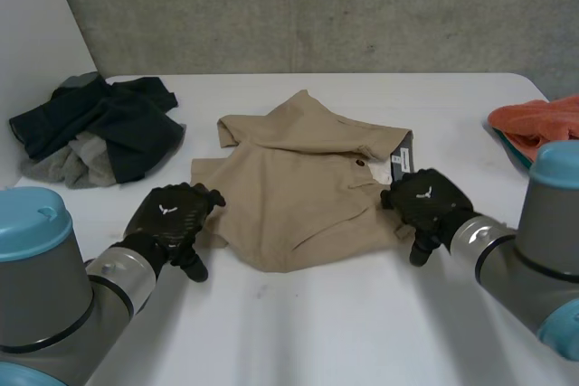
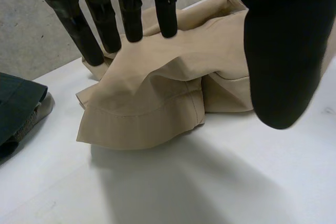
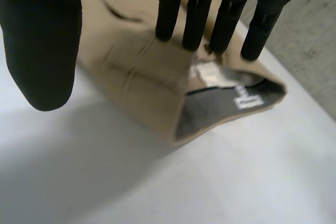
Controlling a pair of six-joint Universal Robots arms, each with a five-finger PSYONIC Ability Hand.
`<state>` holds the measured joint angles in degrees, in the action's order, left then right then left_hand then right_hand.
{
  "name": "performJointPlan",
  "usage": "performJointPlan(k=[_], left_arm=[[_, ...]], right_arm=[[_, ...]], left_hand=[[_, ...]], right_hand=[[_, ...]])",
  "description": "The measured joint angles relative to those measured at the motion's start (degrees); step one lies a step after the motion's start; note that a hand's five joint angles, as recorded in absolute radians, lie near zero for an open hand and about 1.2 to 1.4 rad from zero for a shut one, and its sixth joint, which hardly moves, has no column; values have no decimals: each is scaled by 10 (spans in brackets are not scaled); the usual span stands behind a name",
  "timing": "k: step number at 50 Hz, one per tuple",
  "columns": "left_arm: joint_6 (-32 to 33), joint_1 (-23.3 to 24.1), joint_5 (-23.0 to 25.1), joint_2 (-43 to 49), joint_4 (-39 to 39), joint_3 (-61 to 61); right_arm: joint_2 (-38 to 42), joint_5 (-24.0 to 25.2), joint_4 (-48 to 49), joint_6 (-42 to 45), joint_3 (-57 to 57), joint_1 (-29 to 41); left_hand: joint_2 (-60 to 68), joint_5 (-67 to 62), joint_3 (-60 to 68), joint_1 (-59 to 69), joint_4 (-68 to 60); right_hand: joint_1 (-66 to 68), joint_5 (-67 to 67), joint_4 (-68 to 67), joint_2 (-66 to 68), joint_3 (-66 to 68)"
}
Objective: Fold the laundry.
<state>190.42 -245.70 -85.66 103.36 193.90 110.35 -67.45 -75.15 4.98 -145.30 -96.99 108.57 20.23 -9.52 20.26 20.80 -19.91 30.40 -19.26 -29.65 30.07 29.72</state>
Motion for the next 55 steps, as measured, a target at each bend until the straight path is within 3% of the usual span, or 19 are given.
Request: performJointPlan(k=[10, 17, 26, 34, 43, 55], left_arm=[[-4, -3, 2, 0, -4, -2], [-5, -5, 2, -3, -5, -2], [-6, -10, 2, -11, -5, -2], [-7, -15, 2, -13, -5, -3], [-7, -16, 2, -11, -5, -5], [-6, -16, 2, -11, -5, -6]], right_arm=[[-46, 26, -74, -6, 81, 4], [34, 17, -153, -5, 206, 27], [171, 6, -258, 58, 341, 49], [224, -9, -227, 90, 368, 51], [208, -17, -142, 78, 330, 57], [219, -21, -121, 81, 322, 56]], left_hand=[[-66, 64, -62, -69, 65], [-86, 66, -81, -88, 84], [-86, 66, -81, -88, 84], [-86, 67, -81, -88, 84], [-86, 66, -81, -88, 84], [-86, 66, -81, -88, 84]], right_hand=[[41, -56, -51, 46, 52], [98, -108, -104, 101, 104], [95, -100, -100, 97, 96], [50, -21, -30, 41, 27], [-9, 12, 3, -9, -4], [-28, 39, 24, -28, -20]])
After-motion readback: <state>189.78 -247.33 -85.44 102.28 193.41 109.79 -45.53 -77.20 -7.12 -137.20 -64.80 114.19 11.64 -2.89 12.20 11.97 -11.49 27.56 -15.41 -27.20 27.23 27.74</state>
